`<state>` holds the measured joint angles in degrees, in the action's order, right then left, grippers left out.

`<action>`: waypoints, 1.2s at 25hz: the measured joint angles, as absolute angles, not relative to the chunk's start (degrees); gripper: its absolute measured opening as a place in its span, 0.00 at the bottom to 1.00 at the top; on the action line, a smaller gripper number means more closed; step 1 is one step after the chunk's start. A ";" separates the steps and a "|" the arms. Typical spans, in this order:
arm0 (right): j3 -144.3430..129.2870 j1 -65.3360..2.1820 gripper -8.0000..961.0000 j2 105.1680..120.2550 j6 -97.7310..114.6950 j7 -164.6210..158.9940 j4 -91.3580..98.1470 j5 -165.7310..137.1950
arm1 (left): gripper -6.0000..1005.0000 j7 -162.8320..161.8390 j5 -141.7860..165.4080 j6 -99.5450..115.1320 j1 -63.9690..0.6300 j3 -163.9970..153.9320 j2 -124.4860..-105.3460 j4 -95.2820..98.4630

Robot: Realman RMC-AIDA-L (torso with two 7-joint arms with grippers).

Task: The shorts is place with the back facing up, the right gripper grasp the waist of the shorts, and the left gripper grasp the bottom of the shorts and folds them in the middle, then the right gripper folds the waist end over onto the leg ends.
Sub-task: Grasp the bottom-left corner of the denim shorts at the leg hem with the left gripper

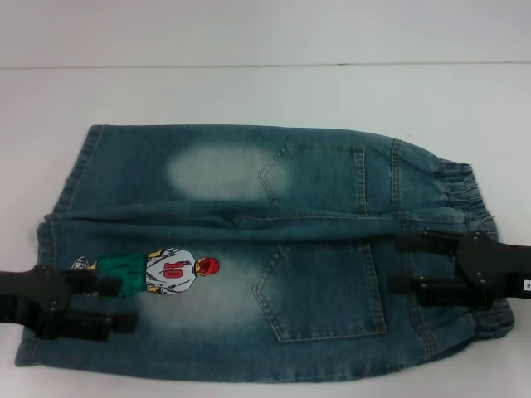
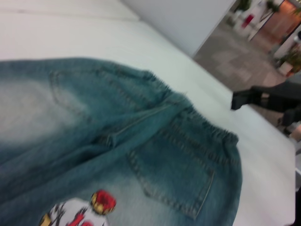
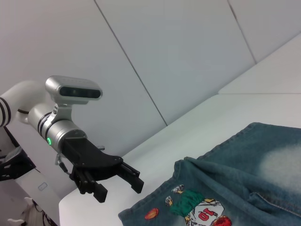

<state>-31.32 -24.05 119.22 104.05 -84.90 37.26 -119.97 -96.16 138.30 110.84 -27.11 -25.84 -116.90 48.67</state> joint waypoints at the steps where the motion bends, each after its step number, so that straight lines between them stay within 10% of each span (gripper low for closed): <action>1: -31.36 -24.06 0.95 119.26 104.04 -84.90 37.26 -119.97 | 0.86 -96.83 139.06 110.96 -27.20 -25.84 -116.76 49.22; 30: -30.93 -24.38 0.95 119.44 103.56 -84.81 37.04 -119.92 | 0.86 -105.71 155.29 104.89 -30.11 -24.17 -114.49 53.86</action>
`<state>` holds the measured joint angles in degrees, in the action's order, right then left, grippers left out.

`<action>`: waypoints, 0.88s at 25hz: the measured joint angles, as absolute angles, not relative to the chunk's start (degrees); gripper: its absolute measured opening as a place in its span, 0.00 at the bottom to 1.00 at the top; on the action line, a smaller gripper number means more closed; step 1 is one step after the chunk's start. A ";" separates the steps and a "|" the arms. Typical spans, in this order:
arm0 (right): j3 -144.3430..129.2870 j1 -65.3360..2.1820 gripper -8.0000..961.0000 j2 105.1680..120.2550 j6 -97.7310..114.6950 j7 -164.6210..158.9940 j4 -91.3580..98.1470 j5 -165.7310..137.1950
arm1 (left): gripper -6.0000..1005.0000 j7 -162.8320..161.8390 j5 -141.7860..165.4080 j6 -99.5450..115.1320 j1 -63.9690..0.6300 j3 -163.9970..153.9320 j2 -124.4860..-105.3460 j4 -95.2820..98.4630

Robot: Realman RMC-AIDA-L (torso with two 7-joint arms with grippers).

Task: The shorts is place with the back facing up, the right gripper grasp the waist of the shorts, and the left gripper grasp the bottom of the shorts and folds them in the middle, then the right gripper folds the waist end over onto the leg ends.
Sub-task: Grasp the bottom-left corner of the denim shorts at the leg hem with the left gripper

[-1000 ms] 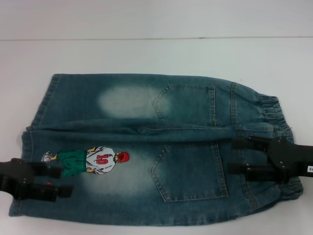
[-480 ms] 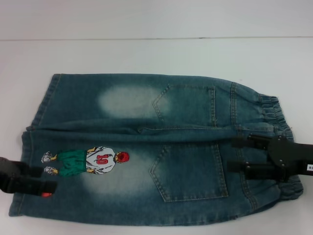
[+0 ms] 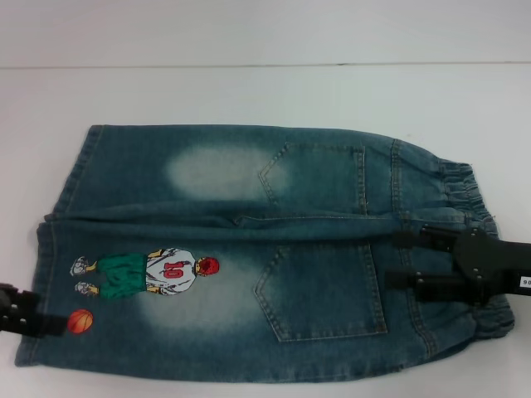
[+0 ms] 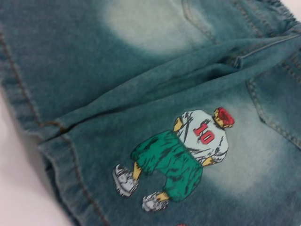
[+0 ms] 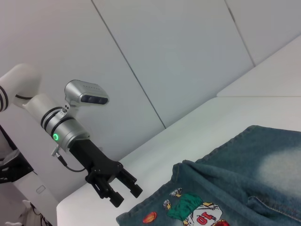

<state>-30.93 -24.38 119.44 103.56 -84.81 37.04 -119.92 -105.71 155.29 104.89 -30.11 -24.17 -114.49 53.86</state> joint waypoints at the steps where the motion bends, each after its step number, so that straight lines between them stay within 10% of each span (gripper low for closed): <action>1: -30.93 -24.44 0.95 119.44 103.50 -84.81 36.96 -119.90 | 0.86 -106.10 155.82 105.18 -30.13 -24.17 -114.46 54.49; 22: -30.93 -24.78 0.95 119.44 103.28 -84.72 36.47 -119.88 | 0.86 -109.25 161.04 110.49 -28.67 -24.61 -114.94 59.39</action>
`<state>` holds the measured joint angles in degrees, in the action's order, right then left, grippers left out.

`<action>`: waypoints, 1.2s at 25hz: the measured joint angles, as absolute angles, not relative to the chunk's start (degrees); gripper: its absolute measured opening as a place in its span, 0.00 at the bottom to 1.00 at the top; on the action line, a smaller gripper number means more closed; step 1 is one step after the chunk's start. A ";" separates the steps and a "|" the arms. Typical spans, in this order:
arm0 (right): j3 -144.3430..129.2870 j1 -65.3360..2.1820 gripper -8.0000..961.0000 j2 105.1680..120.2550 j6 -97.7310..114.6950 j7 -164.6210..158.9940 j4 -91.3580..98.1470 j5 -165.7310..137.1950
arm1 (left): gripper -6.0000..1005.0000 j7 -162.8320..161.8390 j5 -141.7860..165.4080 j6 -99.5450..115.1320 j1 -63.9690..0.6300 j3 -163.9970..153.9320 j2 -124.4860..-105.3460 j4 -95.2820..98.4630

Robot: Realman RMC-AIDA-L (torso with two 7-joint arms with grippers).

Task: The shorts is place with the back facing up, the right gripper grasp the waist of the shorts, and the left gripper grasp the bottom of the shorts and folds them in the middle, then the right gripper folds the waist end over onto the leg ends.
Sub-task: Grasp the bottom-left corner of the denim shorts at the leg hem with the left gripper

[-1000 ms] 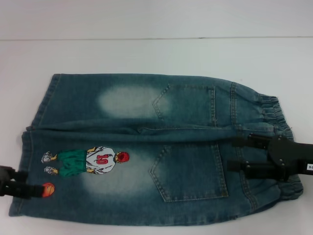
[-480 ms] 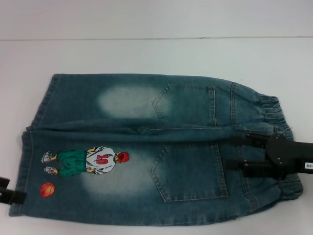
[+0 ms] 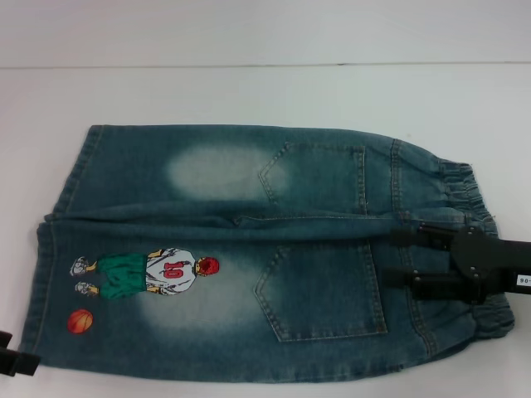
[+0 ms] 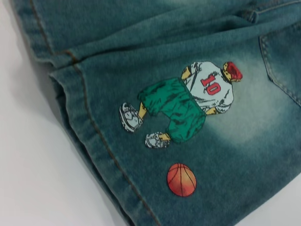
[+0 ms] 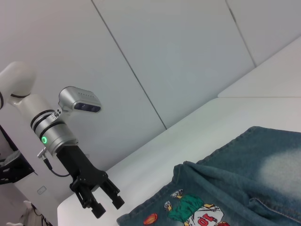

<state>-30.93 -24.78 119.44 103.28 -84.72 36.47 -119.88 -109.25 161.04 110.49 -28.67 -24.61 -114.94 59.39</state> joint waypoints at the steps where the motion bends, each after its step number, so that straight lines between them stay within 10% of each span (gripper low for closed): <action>1: -30.93 -24.78 0.95 119.44 103.28 -84.72 36.47 -119.88 | 0.86 -109.25 161.17 110.46 -28.68 -24.72 -114.96 59.23; 30: -30.65 -24.60 0.95 119.34 103.30 -84.72 36.54 -119.88 | 0.86 -109.24 163.58 105.53 -29.48 -25.87 -115.06 54.13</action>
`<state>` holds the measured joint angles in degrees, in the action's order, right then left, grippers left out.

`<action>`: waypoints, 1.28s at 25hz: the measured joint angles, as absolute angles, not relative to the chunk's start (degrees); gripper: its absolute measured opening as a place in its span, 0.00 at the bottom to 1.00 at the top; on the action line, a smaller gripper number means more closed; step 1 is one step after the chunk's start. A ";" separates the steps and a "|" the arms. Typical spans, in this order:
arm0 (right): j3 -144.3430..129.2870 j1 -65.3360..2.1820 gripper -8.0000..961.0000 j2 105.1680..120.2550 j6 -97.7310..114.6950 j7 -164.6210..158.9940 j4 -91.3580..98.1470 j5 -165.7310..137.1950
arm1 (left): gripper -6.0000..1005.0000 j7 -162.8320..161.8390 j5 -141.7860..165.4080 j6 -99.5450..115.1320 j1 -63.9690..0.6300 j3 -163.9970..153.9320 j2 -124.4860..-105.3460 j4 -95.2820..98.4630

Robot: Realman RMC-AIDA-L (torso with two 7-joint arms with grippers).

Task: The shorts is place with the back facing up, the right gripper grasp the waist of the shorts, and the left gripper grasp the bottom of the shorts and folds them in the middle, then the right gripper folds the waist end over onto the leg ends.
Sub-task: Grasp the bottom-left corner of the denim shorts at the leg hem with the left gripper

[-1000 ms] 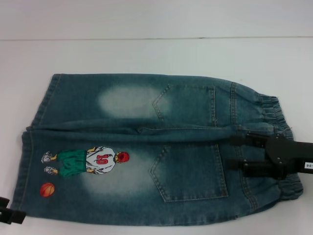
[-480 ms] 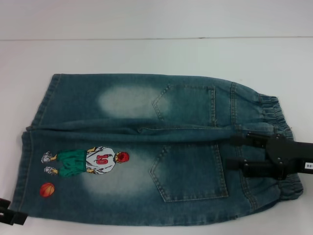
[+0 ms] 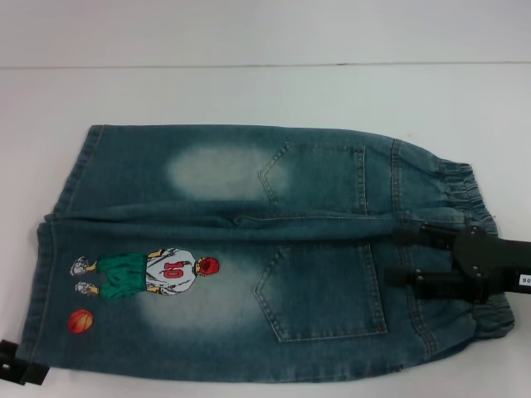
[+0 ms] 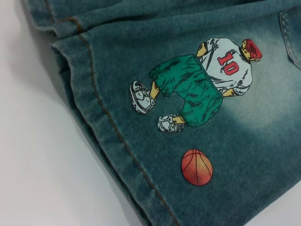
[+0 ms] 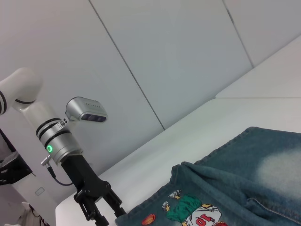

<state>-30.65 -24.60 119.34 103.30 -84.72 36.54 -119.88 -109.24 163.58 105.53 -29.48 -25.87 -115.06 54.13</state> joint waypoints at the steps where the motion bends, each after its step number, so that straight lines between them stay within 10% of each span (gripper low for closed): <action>1: -30.61 -24.61 0.95 119.34 103.31 -84.72 36.53 -119.88 | 0.86 -109.24 163.58 105.49 -29.48 -26.00 -115.10 54.08; 24: -30.11 -24.43 0.95 119.35 103.70 -84.72 36.83 -119.79 | 0.85 -109.45 163.27 105.05 -31.45 -26.46 -116.32 53.48; 32: -29.94 -24.43 0.95 119.35 103.72 -84.70 36.82 -119.78 | 0.58 -111.75 163.04 103.10 -32.03 -25.92 -116.11 53.72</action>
<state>-29.94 -24.43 119.35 103.72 -84.71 36.82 -119.78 -111.75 163.04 103.10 -32.03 -25.92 -116.11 53.72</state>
